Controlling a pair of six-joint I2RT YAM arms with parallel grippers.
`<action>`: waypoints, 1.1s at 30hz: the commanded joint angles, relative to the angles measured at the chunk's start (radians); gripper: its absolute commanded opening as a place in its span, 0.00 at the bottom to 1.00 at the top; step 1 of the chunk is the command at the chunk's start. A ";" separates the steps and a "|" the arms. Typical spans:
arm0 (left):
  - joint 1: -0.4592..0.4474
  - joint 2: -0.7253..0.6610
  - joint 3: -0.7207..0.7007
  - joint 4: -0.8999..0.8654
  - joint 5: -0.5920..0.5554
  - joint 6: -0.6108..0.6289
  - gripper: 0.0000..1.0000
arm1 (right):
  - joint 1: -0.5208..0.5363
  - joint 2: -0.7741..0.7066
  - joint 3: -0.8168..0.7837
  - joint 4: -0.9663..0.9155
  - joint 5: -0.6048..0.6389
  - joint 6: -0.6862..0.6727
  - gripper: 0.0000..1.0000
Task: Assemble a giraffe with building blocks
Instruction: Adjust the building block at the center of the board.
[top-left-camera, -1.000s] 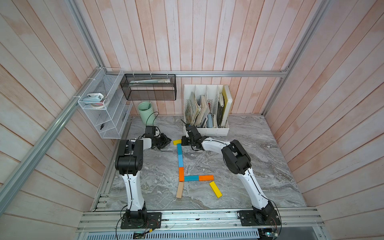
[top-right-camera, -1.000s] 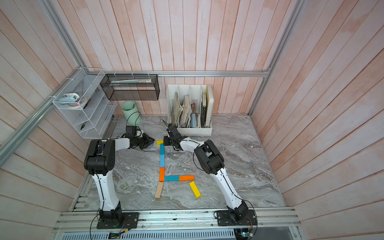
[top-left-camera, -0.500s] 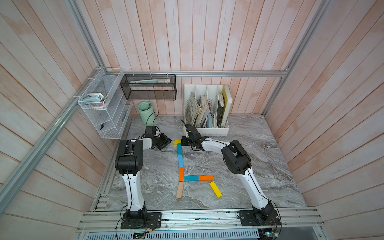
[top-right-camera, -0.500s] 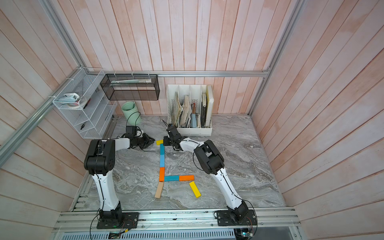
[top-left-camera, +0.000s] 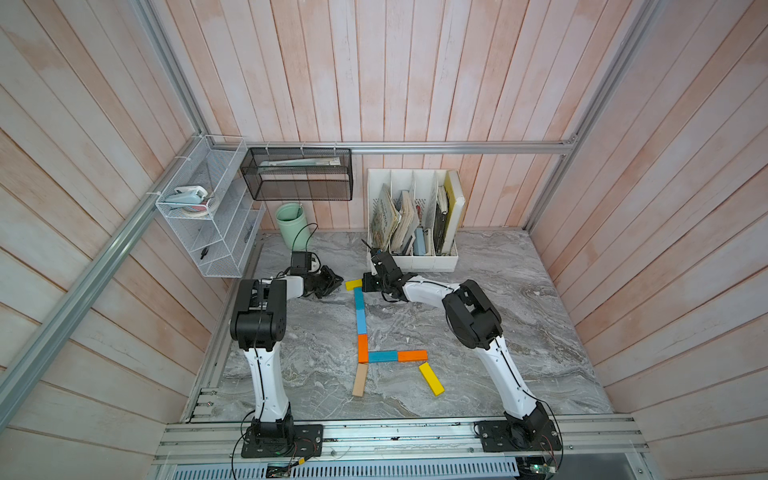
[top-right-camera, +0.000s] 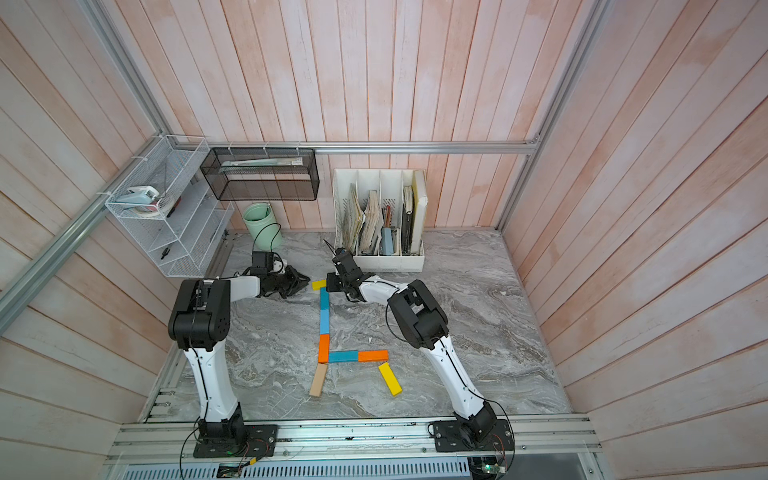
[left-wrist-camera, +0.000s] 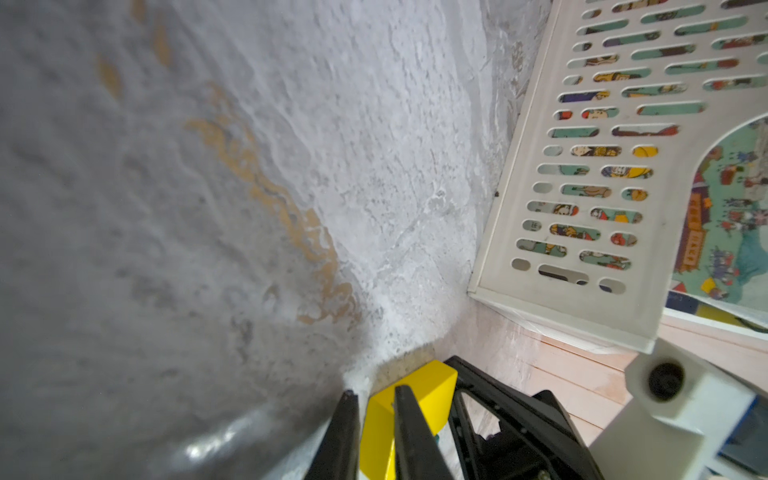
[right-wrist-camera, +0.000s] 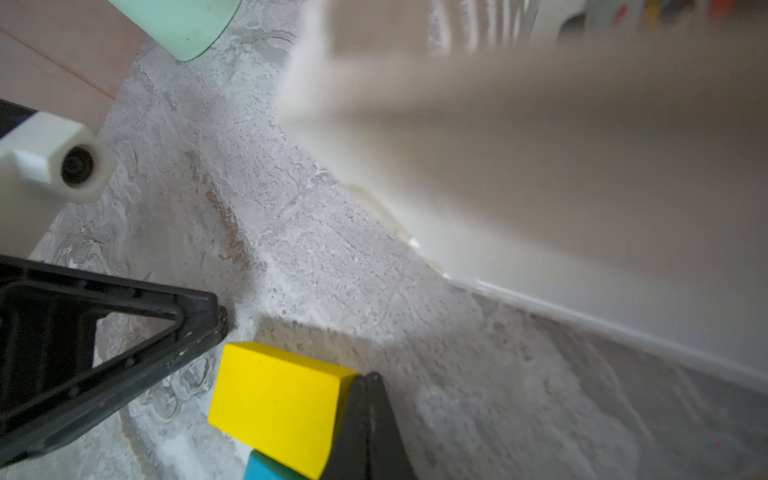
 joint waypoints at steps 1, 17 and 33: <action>-0.005 0.008 0.015 0.016 0.016 -0.003 0.20 | 0.013 0.031 -0.040 -0.120 -0.021 0.019 0.00; -0.005 0.009 0.014 0.017 0.016 -0.001 0.20 | 0.018 0.041 -0.028 -0.122 -0.026 0.021 0.00; -0.005 0.012 0.011 0.019 0.017 -0.001 0.20 | 0.019 0.050 -0.024 -0.121 -0.036 0.023 0.00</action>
